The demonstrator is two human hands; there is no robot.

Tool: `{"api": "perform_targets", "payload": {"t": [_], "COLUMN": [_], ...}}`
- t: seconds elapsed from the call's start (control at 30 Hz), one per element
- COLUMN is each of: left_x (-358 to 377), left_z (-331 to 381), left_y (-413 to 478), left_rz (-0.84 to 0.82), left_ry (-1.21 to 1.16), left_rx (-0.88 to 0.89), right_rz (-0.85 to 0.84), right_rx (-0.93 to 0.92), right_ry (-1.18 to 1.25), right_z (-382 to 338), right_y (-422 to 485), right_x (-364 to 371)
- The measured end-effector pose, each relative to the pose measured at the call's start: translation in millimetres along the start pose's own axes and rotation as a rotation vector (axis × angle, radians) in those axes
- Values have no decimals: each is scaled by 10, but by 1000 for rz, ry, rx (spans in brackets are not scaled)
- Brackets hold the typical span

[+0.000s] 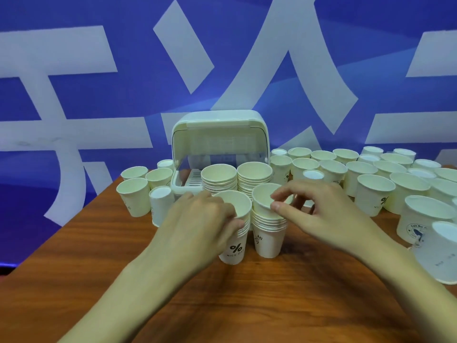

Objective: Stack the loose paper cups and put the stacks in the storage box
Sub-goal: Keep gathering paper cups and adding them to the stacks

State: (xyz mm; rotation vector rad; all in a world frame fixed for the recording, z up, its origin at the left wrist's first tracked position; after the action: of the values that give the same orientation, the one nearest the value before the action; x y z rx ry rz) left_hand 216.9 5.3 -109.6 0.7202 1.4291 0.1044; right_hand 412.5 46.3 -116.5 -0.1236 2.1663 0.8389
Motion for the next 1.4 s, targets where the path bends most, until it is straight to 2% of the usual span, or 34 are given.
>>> {"api": "perform_targets", "payload": {"t": [0.2,0.3,0.5,0.63,0.7,0.83,0.93,1.03,1.17,1.33,1.4], "left_x": [251,268,300,32,-122,-238,-207,-47,294,441,440], "left_z": [-96,-85,-94,-306,-534,-1213,-1705,-2145,-2575,-2825,-2843], "left_y": [-18,-31,-34,-103,-96,-15,34,26,-48,-87,-96], "left_rz": [-52,2,-54,72,97,-37,-115,-151,-200,-237,-217], "left_ry": [-18,0,-7,-208,-168,83,195,175,105,56,59], "left_rx": [-24,-23,-10,-78,-121,-265,-360,-442,-529,-551,-540], "right_rz": [-84,-71,-73,133,178,72,-82,-215,-280,-342,-367], "right_rx": [9,43,79,-35,-119,-208,-226,-156,-40,102,105], "right_ry": [-102,-137,-280,-346,-289,-293,-319,-355,-386,-401,-446], "right_z": [9,0,-78,-435,-766,-1353,-1646,-1723,-1698,-1572,-1540], "right_y": [-16,-46,-68,-38,74,447,813,1148,1393,1453,1458], "right_x": [185,225,206,102,171,700,1238,1689,2103,2434,2503]}}
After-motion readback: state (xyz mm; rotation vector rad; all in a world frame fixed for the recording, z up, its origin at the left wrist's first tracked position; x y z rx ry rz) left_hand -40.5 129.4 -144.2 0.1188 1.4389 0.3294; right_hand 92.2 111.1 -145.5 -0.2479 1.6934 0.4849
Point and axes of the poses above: each hand's wrist, its own y-axis towards the middle knuckle, its own x-axis out of the palm, z = x × y, the point moved 6 cm from there along y, towards the middle knuckle, and after that the axes turned 2 degrees about z, right-handed, at the moved point
